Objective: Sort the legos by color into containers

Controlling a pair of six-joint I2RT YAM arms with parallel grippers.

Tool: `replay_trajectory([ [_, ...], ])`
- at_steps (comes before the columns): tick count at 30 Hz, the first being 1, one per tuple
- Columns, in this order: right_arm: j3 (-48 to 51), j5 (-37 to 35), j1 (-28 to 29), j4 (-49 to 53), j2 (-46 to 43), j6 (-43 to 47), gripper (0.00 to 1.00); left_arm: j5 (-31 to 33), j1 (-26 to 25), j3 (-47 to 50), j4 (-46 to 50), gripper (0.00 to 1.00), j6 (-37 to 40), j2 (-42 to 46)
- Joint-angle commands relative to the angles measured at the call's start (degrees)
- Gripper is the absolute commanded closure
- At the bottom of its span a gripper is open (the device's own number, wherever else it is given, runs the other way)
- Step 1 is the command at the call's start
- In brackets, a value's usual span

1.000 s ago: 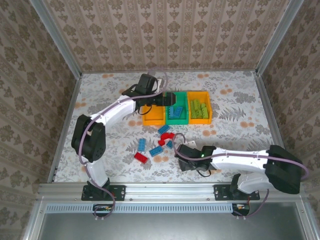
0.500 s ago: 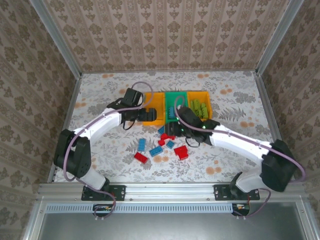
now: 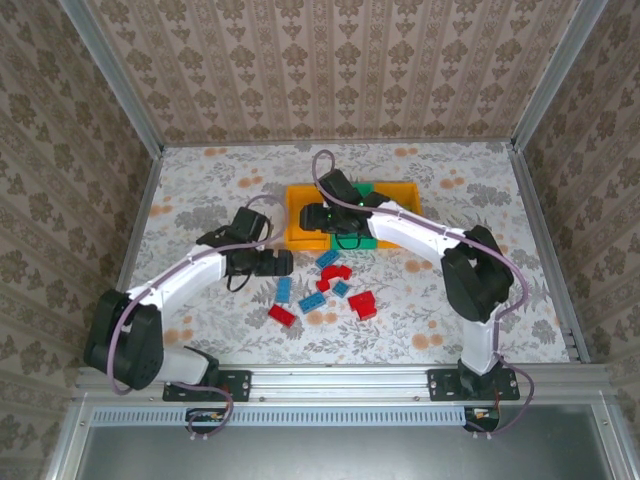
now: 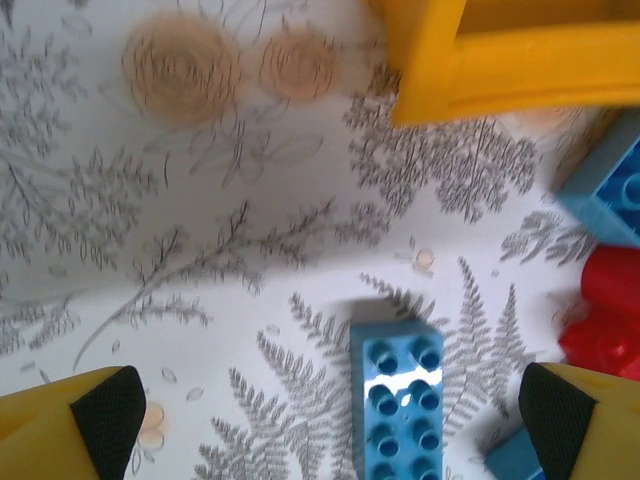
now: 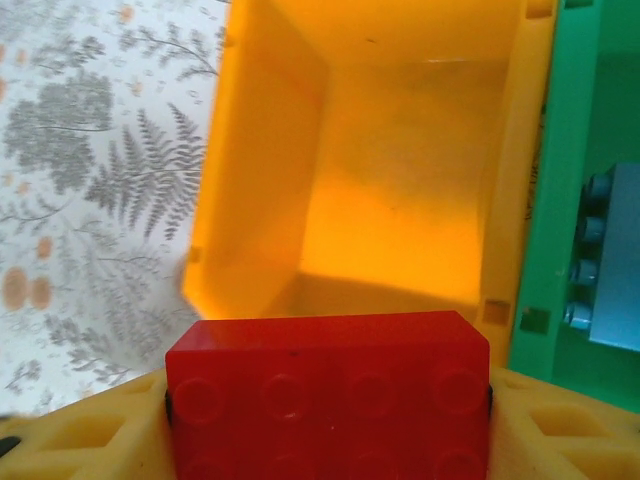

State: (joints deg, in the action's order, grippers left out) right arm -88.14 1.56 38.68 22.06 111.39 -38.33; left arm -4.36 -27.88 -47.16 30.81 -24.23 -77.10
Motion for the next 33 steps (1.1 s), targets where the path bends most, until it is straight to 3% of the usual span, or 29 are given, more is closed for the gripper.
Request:
replay_trajectory([
  [1, -5.05, 0.10, -0.26, 3.85, 3.20, -1.39, 0.45, -2.27, -0.12, 3.20, 0.79, 0.00, -3.33, 3.05],
  [9, -9.23, -0.32, -0.43, 6.00, 7.07, -1.83, 0.37, -3.95, -2.78, 5.75, -2.00, 0.01, -6.53, 3.51],
  [18, -9.76, -0.85, -0.71, 6.93, 6.00, -1.16, 0.20, -4.68, -4.03, 3.86, -2.79, 0.04, -7.10, -1.03],
  [26, -8.29, -1.12, -0.80, 6.98, 1.58, -0.17, 0.19, -5.74, -4.13, 2.40, -3.78, 0.13, -7.81, -5.41],
  [33, 0.39, -3.17, -1.88, 4.61, -6.51, -0.76, 0.19, -7.00, -4.11, 1.06, -4.97, 0.21, -7.24, -9.62],
])
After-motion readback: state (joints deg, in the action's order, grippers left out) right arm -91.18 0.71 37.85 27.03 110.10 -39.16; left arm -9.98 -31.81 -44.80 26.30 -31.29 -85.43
